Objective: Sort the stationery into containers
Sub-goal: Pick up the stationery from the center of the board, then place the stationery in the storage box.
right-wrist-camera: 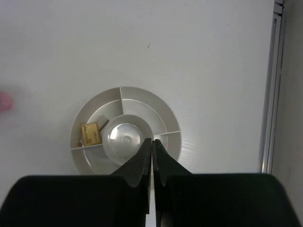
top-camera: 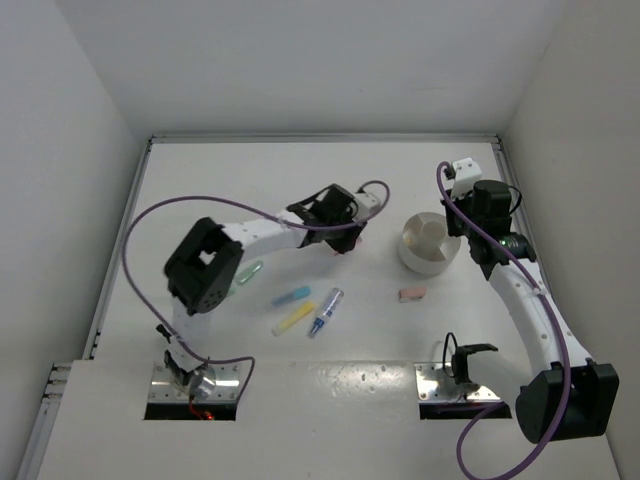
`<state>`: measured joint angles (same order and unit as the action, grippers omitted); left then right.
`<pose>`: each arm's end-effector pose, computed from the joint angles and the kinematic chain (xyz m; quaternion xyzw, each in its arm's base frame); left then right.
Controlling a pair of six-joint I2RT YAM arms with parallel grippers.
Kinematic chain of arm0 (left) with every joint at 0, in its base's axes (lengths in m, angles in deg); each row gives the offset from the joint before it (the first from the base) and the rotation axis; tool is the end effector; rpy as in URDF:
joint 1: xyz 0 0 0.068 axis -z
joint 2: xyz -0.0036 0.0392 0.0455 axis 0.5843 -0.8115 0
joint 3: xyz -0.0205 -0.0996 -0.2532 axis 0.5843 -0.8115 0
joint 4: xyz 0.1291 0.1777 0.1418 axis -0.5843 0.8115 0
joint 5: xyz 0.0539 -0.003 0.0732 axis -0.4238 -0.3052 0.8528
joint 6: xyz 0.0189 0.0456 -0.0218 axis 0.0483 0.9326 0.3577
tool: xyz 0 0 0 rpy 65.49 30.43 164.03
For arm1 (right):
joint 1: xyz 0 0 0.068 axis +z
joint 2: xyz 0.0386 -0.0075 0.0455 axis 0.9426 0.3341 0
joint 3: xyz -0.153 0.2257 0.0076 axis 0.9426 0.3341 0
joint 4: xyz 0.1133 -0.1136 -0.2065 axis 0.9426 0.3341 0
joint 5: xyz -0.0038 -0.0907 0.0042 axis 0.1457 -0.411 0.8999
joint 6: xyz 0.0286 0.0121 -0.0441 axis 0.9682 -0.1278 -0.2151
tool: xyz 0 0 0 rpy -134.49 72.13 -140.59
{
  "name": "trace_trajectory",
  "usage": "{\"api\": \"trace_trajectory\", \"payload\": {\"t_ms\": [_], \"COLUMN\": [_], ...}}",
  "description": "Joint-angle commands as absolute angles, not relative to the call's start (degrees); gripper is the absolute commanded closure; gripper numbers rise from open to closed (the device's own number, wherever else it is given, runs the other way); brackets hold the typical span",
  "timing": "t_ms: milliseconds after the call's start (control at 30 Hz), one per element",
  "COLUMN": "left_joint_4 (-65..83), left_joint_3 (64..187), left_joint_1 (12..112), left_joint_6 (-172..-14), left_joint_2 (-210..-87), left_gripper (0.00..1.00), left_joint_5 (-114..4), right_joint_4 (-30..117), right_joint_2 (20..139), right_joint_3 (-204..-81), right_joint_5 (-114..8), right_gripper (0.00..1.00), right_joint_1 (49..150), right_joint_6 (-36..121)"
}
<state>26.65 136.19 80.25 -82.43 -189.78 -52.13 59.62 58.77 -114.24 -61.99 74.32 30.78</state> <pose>0.3163 -0.3156 0.1842 0.3600 0.8630 -0.1770 0.3072 0.2364 0.0149 0.2906 -0.0602 0.8639 -0.0169 0.4998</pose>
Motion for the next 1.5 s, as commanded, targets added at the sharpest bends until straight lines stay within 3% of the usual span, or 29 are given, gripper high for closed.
{"api": "trace_trajectory", "payload": {"t_ms": [0, 133, 500, 700, 1467], "left_joint_4": [7.6, -10.2, -35.1, -48.7, -47.1], "left_joint_3": [127.6, 120.5, 125.9, 127.2, 135.7], "left_joint_1": [77.4, 77.4, 82.1, 83.7, 86.4], "left_joint_6": [-91.8, -101.6, -121.2, -129.0, -128.3], "left_joint_2": [-174.4, -169.0, -182.8, -187.7, -201.1], "left_gripper": [1.0, 1.0, 1.0, 1.0, 1.0], "left_joint_5": [-61.2, -66.9, -77.4, -76.9, -70.8], "right_joint_4": [58.0, 58.0, 58.0, 58.0, 58.0], "right_joint_2": [58.6, 58.6, 58.6, 58.6, 58.6], "right_joint_3": [-115.9, -115.4, -115.4, -115.4, -115.4], "right_joint_5": [-62.3, -62.3, -62.3, -62.3, -62.3], "right_gripper": [1.0, 1.0, 1.0, 1.0, 1.0], "right_joint_1": [74.0, 74.0, 74.0, 74.0, 74.0], "right_joint_6": [30.5, 30.5, 30.5, 30.5, 30.5]}}
